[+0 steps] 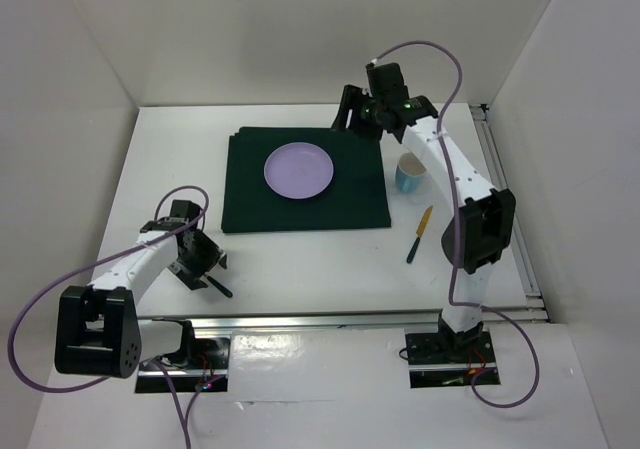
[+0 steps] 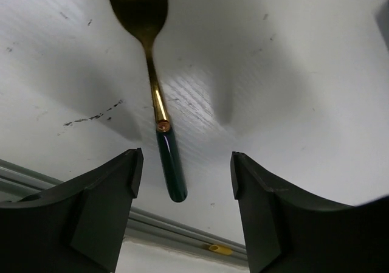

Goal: Set the dinner table for one person

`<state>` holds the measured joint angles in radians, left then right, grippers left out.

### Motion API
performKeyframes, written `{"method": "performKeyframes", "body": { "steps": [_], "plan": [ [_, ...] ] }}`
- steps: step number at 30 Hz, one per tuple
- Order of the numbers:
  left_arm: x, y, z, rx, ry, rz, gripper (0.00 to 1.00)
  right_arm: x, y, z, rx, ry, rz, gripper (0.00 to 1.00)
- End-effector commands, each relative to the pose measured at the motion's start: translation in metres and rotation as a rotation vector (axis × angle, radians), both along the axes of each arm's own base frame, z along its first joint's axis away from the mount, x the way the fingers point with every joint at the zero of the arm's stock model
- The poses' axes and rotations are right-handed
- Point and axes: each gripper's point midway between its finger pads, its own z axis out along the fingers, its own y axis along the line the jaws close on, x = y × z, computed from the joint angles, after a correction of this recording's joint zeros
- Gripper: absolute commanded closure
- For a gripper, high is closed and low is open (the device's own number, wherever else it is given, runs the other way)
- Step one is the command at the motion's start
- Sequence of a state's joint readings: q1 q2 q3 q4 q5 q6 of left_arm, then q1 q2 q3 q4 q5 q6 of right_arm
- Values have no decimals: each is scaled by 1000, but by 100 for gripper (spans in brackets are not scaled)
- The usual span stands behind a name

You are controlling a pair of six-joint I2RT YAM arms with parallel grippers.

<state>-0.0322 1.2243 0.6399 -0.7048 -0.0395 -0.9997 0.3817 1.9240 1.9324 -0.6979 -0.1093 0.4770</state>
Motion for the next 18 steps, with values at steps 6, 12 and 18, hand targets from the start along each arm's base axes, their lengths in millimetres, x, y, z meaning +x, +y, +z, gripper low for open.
{"method": "performKeyframes", "body": {
  "steps": [6,12,18],
  "plan": [
    [-12,3,-20,26,53,99,25,-17,-15,-7,-46,2,-4,27],
    [-18,1,-30,28,103,113,49,-22,-21,-12,-64,12,-20,27],
    [-2,20,5,126,17,126,89,-25,-27,-10,-83,6,-29,27]
  ]
}}
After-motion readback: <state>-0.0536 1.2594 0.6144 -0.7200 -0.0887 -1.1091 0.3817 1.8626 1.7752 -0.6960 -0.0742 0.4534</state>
